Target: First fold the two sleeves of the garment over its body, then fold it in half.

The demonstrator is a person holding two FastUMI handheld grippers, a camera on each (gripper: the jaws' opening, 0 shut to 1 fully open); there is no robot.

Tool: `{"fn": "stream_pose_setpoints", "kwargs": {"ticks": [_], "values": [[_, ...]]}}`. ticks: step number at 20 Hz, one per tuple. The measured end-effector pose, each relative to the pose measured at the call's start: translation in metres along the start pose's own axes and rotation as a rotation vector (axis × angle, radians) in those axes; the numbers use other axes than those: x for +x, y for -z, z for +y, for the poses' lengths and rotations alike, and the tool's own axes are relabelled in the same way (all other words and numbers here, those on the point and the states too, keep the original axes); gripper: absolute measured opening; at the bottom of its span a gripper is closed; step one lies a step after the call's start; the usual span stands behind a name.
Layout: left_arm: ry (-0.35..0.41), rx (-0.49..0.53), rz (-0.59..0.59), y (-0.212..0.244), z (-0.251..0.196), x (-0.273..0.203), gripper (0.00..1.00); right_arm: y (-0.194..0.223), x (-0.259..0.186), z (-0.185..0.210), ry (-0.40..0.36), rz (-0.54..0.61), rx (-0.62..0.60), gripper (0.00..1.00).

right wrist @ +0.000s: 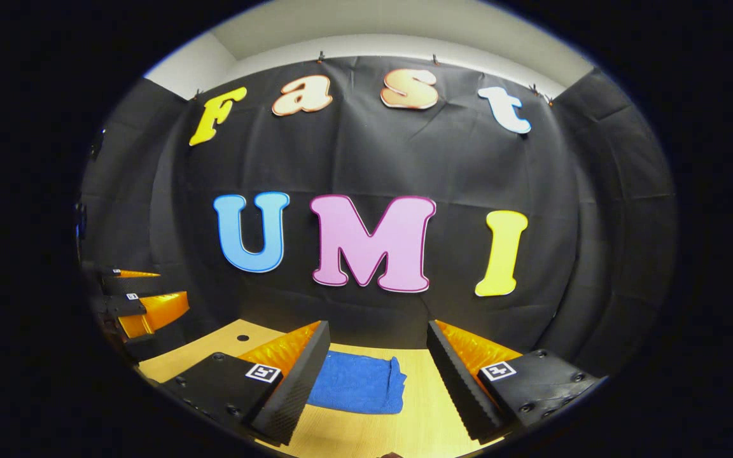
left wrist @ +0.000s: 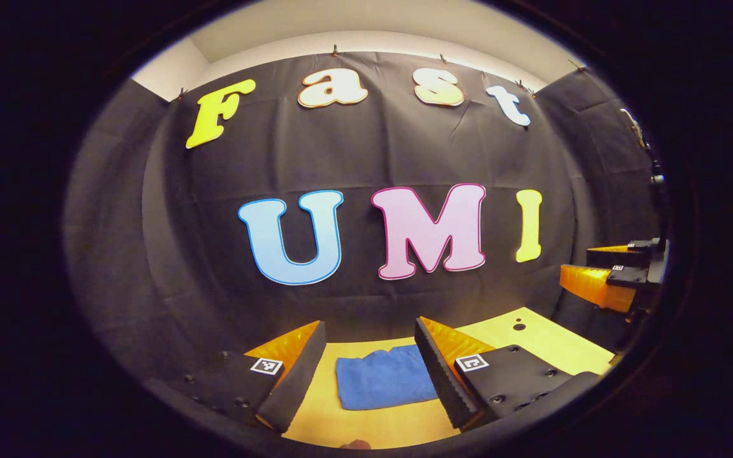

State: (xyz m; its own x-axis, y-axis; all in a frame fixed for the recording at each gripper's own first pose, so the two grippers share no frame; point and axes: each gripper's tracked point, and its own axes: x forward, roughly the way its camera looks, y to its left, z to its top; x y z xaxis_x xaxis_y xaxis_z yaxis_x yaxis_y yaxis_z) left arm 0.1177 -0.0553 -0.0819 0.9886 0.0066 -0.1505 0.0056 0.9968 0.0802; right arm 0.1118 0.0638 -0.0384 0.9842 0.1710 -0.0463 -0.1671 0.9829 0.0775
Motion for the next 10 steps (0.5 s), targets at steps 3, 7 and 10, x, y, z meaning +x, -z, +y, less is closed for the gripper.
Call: {"fn": "stream_pose_setpoints", "kwargs": {"ticks": [3, 7, 10], "values": [[-0.003, -0.025, -0.027, 0.003, 0.003, -0.032, 0.81, -0.004, -0.046, 0.007, 0.017, 0.0, 0.003, 0.97], [-0.004, -0.03, -0.059, 0.002, -0.001, -0.082, 0.79, -0.004, -0.094, 0.018, 0.025, -0.011, 0.009, 0.97], [-0.014, -0.03, -0.08, 0.003, -0.006, -0.109, 0.83, -0.006, -0.121, 0.022, 0.025, -0.025, 0.025, 0.97]]}}
